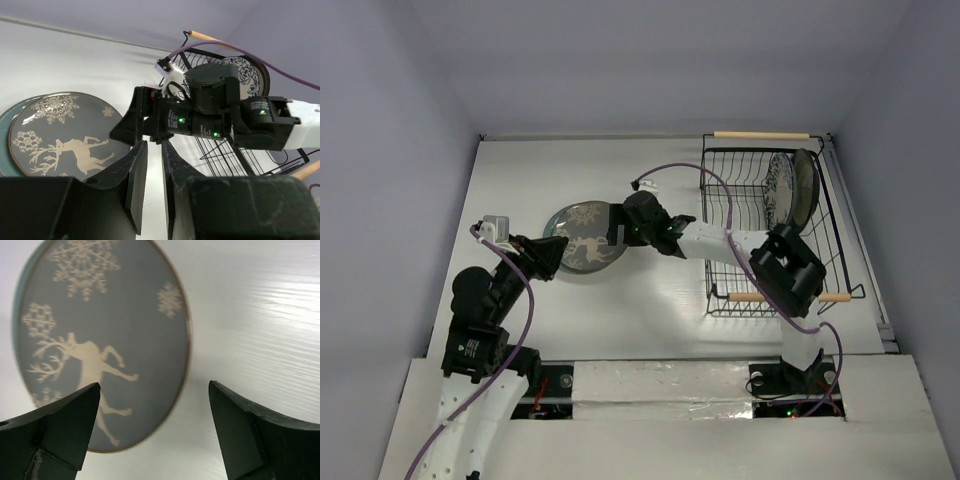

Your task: Unload the plates from the dish rack

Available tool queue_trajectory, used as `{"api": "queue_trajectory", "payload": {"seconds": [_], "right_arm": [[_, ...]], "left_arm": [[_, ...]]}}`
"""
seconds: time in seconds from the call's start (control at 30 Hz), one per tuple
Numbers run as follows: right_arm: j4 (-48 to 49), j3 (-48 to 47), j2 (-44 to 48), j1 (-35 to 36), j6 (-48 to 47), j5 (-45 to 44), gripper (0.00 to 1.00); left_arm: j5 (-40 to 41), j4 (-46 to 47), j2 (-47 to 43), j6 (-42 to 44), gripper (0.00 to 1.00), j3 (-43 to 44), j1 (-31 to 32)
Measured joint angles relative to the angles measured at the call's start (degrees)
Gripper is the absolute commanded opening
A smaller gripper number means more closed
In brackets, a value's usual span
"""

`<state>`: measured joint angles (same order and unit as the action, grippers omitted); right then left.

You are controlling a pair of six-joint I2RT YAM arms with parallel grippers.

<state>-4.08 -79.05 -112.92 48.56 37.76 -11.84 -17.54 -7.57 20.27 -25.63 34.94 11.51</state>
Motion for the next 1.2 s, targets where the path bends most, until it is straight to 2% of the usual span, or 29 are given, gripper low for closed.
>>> {"api": "queue_trajectory", "payload": {"seconds": [0.07, 0.13, 0.17, 0.2, 0.27, 0.47, 0.6, 0.67, 0.77, 0.8, 0.9, 1.07, 1.2], "right_arm": [[-3.0, 0.0, 1.4, 0.1, -1.9, -2.8, 0.87], [-6.0, 0.0, 3.2, 0.2, -3.7, -5.2, 0.63], [-7.3, 0.0, 4.4, 0.2, -4.3, -6.3, 0.29], [-8.2, 0.1, 5.7, 0.2, -4.9, -7.0, 0.16], [-9.0, 1.2, 9.8, 0.2, -6.0, -8.6, 0.0], [-11.2, 3.4, 27.4, -2.0, -9.4, -14.9, 0.0], [-11.0, 7.0, 37.2, -11.7, -11.1, -17.8, 0.01], [-11.9, 9.2, 39.9, -18.5, -12.0, -20.0, 0.07], [-15.4, 11.1, 40.7, -25.5, -12.7, -23.3, 0.29], [-16.7, 11.5, 40.5, -26.9, -12.9, -24.3, 0.45], [-20.3, 12.5, 39.9, -29.4, -13.6, -26.7, 0.6], [-22.3, 13.8, 38.9, -32.2, -14.4, -27.3, 0.6], [-22.4, 14.0, 36.4, -34.3, -15.1, -27.5, 0.56]], "left_arm": [[0.0, 0.0, 0.0, 0.0, 0.15, 0.0, 0.0], [0.0, 0.0, -0.2, 0.0, 0.15, 0.0, 0.0], [0.0, 0.0, -0.2, 0.0, 0.15, 0.0, 0.0], [0.0, 0.0, -0.3, 0.0, 0.15, 0.0, 0.0], [0.0, 0.0, -0.3, 0.0, 0.15, 0.0, 0.0], [-0.1, 0.0, -0.7, 0.0, 0.15, 0.0, 0.0], [-0.1, 0.0, -1.3, 0.0, 0.15, -0.3, 0.0], [-0.1, 0.0, -1.8, 0.0, 0.15, -0.3, 0.0], [-0.2, 0.0, -2.4, 0.0, 0.15, -0.3, 0.5], [-0.2, 0.0, -2.5, 0.0, 0.16, -0.4, 0.5], [-0.2, 0.0, -2.6, 0.0, 0.16, -0.4, 1.2], [-0.5, 0.0, -2.6, 0.0, 0.18, -0.4, 1.9], [-0.5, 0.0, -2.6, 0.0, 0.18, -0.4, 2.0]]}}
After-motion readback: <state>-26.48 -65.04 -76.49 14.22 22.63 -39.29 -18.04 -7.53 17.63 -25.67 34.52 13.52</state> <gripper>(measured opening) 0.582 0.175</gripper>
